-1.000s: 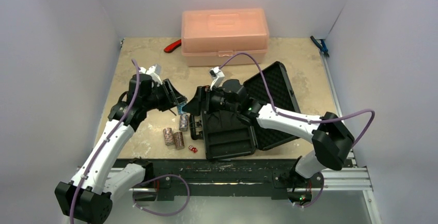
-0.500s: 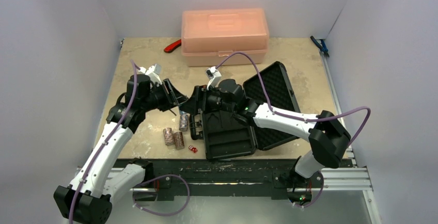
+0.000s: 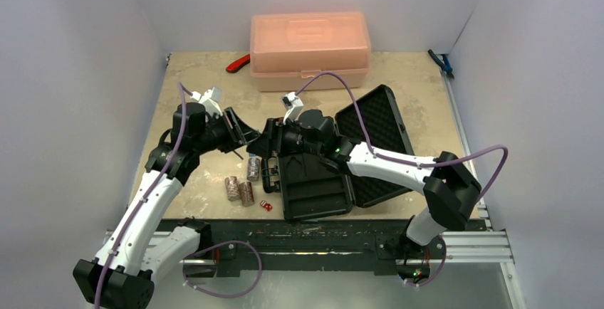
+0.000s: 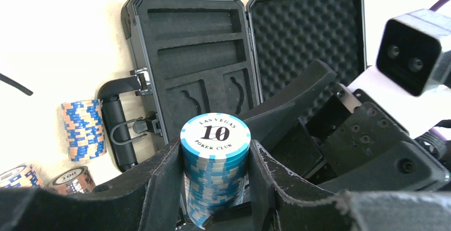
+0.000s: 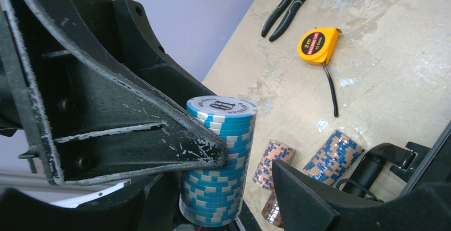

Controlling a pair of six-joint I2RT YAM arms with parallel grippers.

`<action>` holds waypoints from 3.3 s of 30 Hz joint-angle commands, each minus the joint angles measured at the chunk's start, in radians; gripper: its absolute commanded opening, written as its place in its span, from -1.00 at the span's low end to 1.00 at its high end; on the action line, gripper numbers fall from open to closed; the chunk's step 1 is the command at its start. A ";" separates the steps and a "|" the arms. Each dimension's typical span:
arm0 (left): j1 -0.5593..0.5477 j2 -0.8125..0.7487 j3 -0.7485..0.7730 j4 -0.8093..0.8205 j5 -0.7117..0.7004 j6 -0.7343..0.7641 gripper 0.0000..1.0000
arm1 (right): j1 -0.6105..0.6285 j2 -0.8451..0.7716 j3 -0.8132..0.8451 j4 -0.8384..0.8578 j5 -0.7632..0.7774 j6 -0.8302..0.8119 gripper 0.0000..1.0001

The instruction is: Pack up texas hold em set

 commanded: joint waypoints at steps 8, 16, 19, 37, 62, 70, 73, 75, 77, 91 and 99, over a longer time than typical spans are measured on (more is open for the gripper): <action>0.006 -0.037 0.023 0.099 0.040 -0.043 -1.00 | 0.016 0.015 0.055 0.030 0.034 0.015 0.22; 0.006 -0.041 0.021 0.094 0.037 -0.046 -1.00 | 0.016 -0.005 0.052 0.029 0.052 0.010 -0.17; 0.006 -0.043 0.021 0.096 0.038 -0.044 -1.00 | 0.016 0.004 0.064 0.016 0.037 0.002 -0.65; 0.006 -0.156 0.037 0.009 -0.039 0.079 0.64 | 0.016 -0.031 0.090 -0.096 0.033 -0.145 -1.00; 0.006 -0.463 -0.008 -0.370 -0.426 0.329 0.99 | 0.009 -0.158 0.170 -0.351 0.236 -1.032 -1.00; 0.006 -0.483 0.027 -0.436 -0.436 0.378 0.94 | -0.030 -0.102 0.226 -0.475 0.200 -1.276 -1.00; 0.006 -0.520 0.003 -0.421 -0.431 0.368 0.95 | -0.055 -0.062 0.264 -0.551 0.200 -1.348 -1.00; 0.006 -0.540 -0.019 -0.387 -0.407 0.373 0.95 | -0.079 -0.035 0.281 -0.593 0.200 -1.410 -1.00; 0.006 -0.537 -0.019 -0.384 -0.399 0.388 0.95 | -0.100 -0.003 0.288 -0.616 0.200 -1.460 -1.00; 0.008 -0.534 -0.022 -0.377 -0.383 0.407 0.95 | -0.211 0.252 0.466 -0.684 0.191 -1.659 -1.00; 0.008 -0.538 -0.024 -0.374 -0.381 0.410 0.95 | -0.227 0.352 0.560 -0.722 0.195 -1.714 -1.00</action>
